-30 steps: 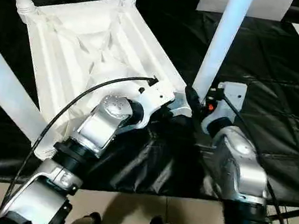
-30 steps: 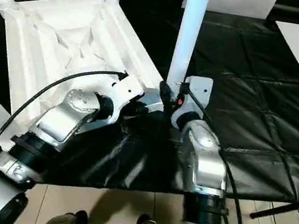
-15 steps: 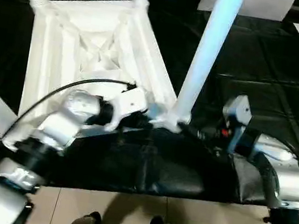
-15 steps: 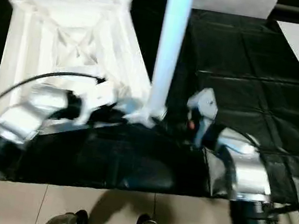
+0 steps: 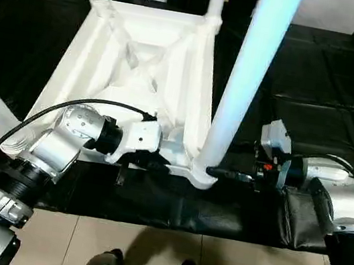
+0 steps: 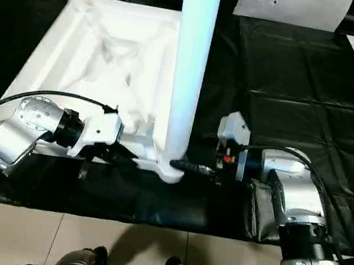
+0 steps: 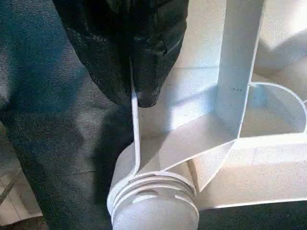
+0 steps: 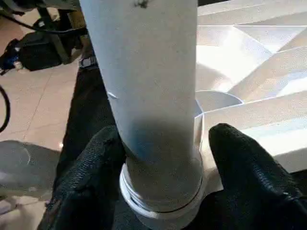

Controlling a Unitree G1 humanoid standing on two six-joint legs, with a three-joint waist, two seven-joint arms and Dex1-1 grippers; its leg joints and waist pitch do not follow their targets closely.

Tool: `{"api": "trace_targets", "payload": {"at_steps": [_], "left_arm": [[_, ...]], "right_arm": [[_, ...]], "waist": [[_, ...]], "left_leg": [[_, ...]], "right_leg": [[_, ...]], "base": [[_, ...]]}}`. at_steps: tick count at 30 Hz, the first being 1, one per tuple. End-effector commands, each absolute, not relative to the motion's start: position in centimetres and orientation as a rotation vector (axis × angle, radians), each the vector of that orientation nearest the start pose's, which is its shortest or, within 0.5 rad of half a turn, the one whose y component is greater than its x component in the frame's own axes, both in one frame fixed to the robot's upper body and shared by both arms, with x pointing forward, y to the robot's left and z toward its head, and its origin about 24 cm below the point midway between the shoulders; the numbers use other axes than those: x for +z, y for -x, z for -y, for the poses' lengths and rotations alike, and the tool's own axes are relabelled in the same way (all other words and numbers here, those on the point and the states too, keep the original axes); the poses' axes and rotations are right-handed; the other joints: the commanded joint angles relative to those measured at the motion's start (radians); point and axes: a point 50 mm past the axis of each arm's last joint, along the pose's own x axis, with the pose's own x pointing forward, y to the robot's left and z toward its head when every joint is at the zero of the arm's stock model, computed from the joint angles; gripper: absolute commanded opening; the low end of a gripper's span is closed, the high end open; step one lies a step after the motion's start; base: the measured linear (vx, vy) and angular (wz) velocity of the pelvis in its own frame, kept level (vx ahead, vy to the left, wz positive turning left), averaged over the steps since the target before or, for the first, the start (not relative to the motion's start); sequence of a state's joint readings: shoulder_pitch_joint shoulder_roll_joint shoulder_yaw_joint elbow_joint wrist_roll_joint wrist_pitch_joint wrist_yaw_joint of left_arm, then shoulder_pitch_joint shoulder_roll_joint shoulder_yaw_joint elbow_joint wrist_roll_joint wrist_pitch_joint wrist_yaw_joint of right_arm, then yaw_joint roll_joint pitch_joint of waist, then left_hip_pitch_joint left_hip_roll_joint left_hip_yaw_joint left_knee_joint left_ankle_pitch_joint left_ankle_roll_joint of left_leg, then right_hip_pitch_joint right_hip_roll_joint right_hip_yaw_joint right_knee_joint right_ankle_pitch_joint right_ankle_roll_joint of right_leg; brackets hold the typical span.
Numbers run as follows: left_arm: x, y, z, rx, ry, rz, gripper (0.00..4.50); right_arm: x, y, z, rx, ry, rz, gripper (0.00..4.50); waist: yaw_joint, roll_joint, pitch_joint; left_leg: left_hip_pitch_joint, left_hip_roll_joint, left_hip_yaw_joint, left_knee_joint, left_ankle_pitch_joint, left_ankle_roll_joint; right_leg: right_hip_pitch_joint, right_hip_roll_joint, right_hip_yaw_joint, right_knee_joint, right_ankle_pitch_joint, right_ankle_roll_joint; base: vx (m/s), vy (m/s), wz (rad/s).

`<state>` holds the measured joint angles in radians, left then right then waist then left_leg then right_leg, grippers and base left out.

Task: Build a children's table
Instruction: Rotate leg to tighten

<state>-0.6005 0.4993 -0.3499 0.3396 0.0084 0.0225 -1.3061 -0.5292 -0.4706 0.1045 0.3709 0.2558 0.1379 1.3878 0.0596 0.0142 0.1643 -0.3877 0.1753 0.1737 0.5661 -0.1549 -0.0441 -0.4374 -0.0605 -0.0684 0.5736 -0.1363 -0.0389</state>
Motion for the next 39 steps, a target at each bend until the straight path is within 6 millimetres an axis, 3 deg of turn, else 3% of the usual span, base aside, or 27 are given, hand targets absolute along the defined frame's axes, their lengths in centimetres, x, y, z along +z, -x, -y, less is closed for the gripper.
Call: {"api": "trace_targets", "payload": {"at_steps": [1,5,10,15,20,23,25,26,27,28,29,30,31,32,35,37,38,39], "left_arm": [[9.1,-30.3,-12.6,-1.584,-0.722,-0.305,0.0],[9.1,-30.3,-12.6,-1.595,-0.724,-0.3,0.0],[9.1,-30.3,-12.6,-1.593,-0.727,-0.299,0.0],[8.9,-30.5,-12.8,-1.556,-0.714,-0.312,0.0],[9.2,-31.2,-11.6,-1.441,-0.612,-0.299,0.0],[9.7,-31.7,-10.1,-1.349,-0.568,-0.273,0.0],[9.9,-31.9,-9.4,-1.315,-0.546,-0.262,0.0],[10.1,-32.0,-8.9,-1.29,-0.53,-0.254,0.0],[10.2,-32.2,-8.3,-1.257,-0.508,-0.245,0.0],[10.4,-32.3,-7.8,-1.234,-0.49,-0.239,0.0],[10.8,-32.9,-6.2,-1.143,-0.442,-0.223,0.0],[10.8,-32.9,-6.2,-1.143,-0.442,-0.223,0.0],[10.9,-33.0,-5.7,-1.12,-0.431,-0.222,0.0],[11.1,-33.3,-4.8,-1.043,-0.413,-0.214,0.0],[11.2,-33.3,-4.2,-1.01,-0.401,-0.211,0.0],[11.1,-33.2,-3.8,-1.007,-0.401,-0.209,0.0],[11.1,-33.2,-3.8,-1.008,-0.402,-0.21,0.0],[11.0,-33.0,-3.8,-1.015,-0.406,-0.216,0.0]], "right_arm": [[10.8,-30.8,16.6,1.458,0.229,-0.155,2.7],[10.8,-31.0,16.2,1.483,0.23,-0.156,2.34],[10.7,-31.0,16.0,1.511,0.218,-0.162,2.0],[10.4,-30.4,15.9,1.529,0.166,-0.175,1.91],[10.0,-29.9,14.8,1.424,0.077,-0.194,1.9],[9.5,-29.9,13.1,1.275,0.046,-0.201,1.9],[9.3,-30.0,12.4,1.216,0.035,-0.201,1.9],[9.2,-30.0,11.9,1.174,0.027,-0.201,1.9],[9.1,-30.1,11.4,1.131,0.02,-0.194,1.9],[9.1,-30.1,10.9,1.096,0.006,-0.192,1.9],[9.0,-30.5,9.3,0.97,-0.036,-0.195,1.9],[9.0,-30.5,9.3,0.97,-0.036,-0.195,1.9],[9.0,-30.6,8.9,0.935,-0.053,-0.202,1.9],[9.0,-31.0,8.1,0.815,-0.056,-0.205,1.9],[9.1,-31.2,7.4,0.721,-0.076,-0.207,1.9],[9.4,-31.4,7.0,0.677,-0.09,-0.172,1.9],[9.4,-31.4,7.0,0.677,-0.093,-0.168,2.25],[9.7,-31.3,7.1,0.671,-0.111,-0.145,2.25]], "waist": [[-0.004,-0.01,-0.087],[-0.004,-0.012,-0.086],[-0.004,-0.012,-0.091],[-0.004,-0.013,-0.089],[0.0,-0.012,-0.085],[-0.006,-0.013,-0.075],[-0.016,-0.015,-0.069],[-0.021,-0.016,-0.064],[-0.026,-0.014,-0.065],[-0.034,-0.015,-0.064],[-0.036,-0.016,-0.063],[-0.042,-0.012,-0.06],[-0.048,-0.016,-0.063],[-0.053,-0.008,-0.06],[-0.059,-0.008,-0.066],[-0.061,-0.007,-0.071],[-0.06,-0.007,-0.071],[-0.059,-0.003,-0.071]], "left_leg": [[0.019,0.052,-0.008,-0.051,-0.179,0.117],[0.019,0.05,-0.008,-0.051,-0.187,0.103],[0.017,0.051,-0.008,-0.049,-0.153,0.12],[0.017,0.05,-0.008,-0.049,-0.154,0.125],[0.02,0.051,-0.008,-0.051,-0.163,0.12],[0.021,0.047,-0.012,-0.057,-0.214,0.081],[0.021,0.039,-0.018,-0.06,-0.26,0.055],[0.02,0.04,-0.018,-0.063,-0.26,0.046],[0.026,0.037,-0.02,-0.061,-0.283,0.041],[0.015,0.035,-0.024,-0.063,-0.282,0.038],[0.015,0.034,-0.024,-0.064,-0.281,0.039],[0.02,0.035,-0.023,-0.063,-0.287,0.029],[0.02,0.031,-0.026,-0.061,-0.297,0.03],[0.017,0.032,-0.027,-0.064,-0.294,0.033],[0.018,0.033,-0.026,-0.065,-0.286,0.047],[0.016,0.036,-0.021,-0.066,-0.251,0.063],[0.018,0.036,-0.021,-0.066,-0.246,0.068],[0.016,0.036,-0.018,-0.065,-0.235,0.076]], "right_leg": [[0.071,-0.08,0.051,-0.059,-0.294,-0.236],[0.07,-0.081,0.052,-0.063,-0.347,-0.21],[0.071,-0.077,0.051,-0.055,-0.284,-0.226],[0.071,-0.077,0.051,-0.056,-0.286,-0.224],[0.067,-0.076,0.051,-0.061,-0.31,-0.219],[0.064,-0.078,0.05,-0.076,-0.436,-0.175],[0.063,-0.083,0.045,-0.09,-0.563,-0.127],[0.061,-0.081,0.047,-0.091,-0.577,-0.116],[0.054,-0.082,0.045,-0.099,-0.62,-0.098],[0.062,-0.082,0.042,-0.098,-0.631,-0.084],[0.06,-0.081,0.042,-0.102,-0.637,-0.074],[0.048,-0.078,0.043,-0.103,-0.638,-0.077],[0.052,-0.08,0.039,-0.107,-0.653,-0.065],[0.051,-0.079,0.039,-0.106,-0.634,-0.064],[0.053,-0.078,0.04,-0.105,-0.572,-0.076],[0.054,-0.074,0.044,-0.097,-0.459,-0.106],[0.054,-0.076,0.046,-0.096,-0.438,-0.113],[0.057,-0.075,0.047,-0.093,-0.397,-0.129]], "base": [[0.0,0.0,0.0],[0.0,0.0,0.0],[0.0,0.0,0.0],[0.0,0.0,0.0],[0.0,0.0,0.0],[0.0,0.0,0.0],[0.0,0.0,0.0],[0.0,0.0,0.0],[0.0,0.0,0.0],[0.0,0.0,0.0],[0.0,0.0,0.0],[0.0,0.0,0.0],[0.0,0.0,0.0],[0.0,0.0,0.0],[0.0,0.0,0.0],[0.0,0.0,0.0],[0.0,0.0,0.0],[0.0,0.0,0.0]]}}
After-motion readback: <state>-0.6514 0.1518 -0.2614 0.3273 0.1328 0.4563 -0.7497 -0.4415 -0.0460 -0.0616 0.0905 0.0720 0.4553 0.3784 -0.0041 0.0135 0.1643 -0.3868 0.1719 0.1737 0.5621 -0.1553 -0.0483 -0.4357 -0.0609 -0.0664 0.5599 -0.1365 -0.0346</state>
